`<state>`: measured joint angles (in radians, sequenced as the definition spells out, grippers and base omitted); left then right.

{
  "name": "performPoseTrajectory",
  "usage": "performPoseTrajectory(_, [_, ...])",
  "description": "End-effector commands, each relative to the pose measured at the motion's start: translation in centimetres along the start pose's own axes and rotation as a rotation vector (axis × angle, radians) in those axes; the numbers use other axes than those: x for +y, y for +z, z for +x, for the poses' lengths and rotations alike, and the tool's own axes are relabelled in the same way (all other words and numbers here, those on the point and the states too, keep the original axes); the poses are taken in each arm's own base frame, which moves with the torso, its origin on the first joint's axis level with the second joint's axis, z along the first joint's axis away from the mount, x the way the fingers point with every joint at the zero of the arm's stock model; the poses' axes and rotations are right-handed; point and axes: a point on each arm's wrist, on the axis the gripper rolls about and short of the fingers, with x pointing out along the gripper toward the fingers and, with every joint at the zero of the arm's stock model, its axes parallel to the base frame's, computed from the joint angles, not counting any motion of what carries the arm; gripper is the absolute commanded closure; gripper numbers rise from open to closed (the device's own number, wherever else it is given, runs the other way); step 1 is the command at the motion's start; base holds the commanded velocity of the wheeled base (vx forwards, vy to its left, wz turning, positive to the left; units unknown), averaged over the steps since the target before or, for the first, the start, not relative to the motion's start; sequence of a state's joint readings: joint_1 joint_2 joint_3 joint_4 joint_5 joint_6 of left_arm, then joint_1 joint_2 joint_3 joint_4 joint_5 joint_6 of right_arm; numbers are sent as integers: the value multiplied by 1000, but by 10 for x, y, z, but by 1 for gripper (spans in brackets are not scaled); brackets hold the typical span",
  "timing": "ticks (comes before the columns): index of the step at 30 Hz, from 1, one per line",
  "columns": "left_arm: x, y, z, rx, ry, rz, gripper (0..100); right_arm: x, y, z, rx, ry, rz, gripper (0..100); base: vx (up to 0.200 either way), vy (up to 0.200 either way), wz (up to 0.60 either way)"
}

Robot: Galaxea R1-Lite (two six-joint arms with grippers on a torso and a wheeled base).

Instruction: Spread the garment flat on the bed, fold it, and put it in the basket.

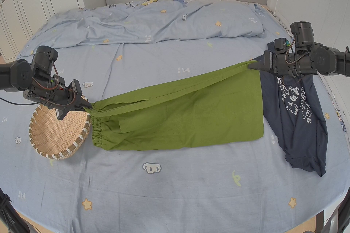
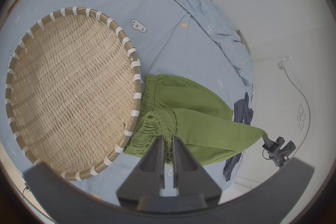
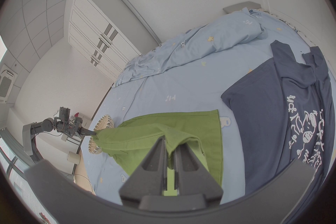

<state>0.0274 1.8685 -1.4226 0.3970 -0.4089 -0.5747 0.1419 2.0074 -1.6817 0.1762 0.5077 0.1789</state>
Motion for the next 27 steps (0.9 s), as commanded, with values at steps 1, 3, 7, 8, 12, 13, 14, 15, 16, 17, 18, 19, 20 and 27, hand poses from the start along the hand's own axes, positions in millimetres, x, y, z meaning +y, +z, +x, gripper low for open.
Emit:
performPoseTrajectory(1, [-2, 4, 5, -2, -4, 4, 100, -7, 0, 8, 2, -2, 3, 100, 0, 0, 0])
performPoseTrajectory(3, [-3, 5, 5, -7, -7, 6, 100, -7, 0, 11, 3, -1, 2, 100, 0, 0, 0])
performPoseTrajectory(7, [-2, 13, 10, -16, -9, 6, 100, -10, 2, 21, -1, 5, -3, 100, 0, 0, 0])
performPoseTrajectory(8, [-2, 13, 11, -16, -9, 6, 100, -10, 3, 22, -3, 4, -3, 100, 0, 0, 0])
performPoseTrajectory(12, [-2, 17, 12, -22, -10, 5, 100, -9, 7, 24, -12, 8, -11, 100, 0, 0, 0])
performPoseTrajectory(13, [-2, 17, 12, -23, -9, 5, 100, -9, 7, 25, -12, 8, -11, 100, 0, 0, 0])
performPoseTrajectory(14, [-1, 17, 13, -21, -9, 4, 100, -10, 7, 27, -12, 10, -11, 100, 0, 0, 0])
performPoseTrajectory(15, [-2, 17, 14, -19, -9, 4, 100, -10, 8, 27, -14, 10, -13, 100, 0, 0, 0])
performPoseTrajectory(16, [-2, 17, 15, -17, -8, 5, 100, -10, 9, 29, -16, 12, -15, 100, 0, 0, 0])
performPoseTrajectory(17, [-2, 17, 16, -14, -9, 5, 100, -10, 9, 30, -16, 12, -15, 100, 0, 0, 0])
performPoseTrajectory(18, [-2, 17, 17, -13, -7, 6, 100, -10, 9, 31, -14, 13, -15, 100, 0, 0, 0])
performPoseTrajectory(19, [-2, 16, 17, -12, -8, 7, 100, -11, 10, 32, -13, 13, -14, 100, 0, 0, 0])
performPoseTrajectory(20, [-2, 16, 17, -11, -7, 6, 100, -11, 10, 33, -12, 12, -13, 100, 0, 0, 0])
performPoseTrajectory(27, [-1, 19, 21, -11, -6, 5, 100, -12, 15, 37, -14, 13, -15, 100, 0, 0, 0])
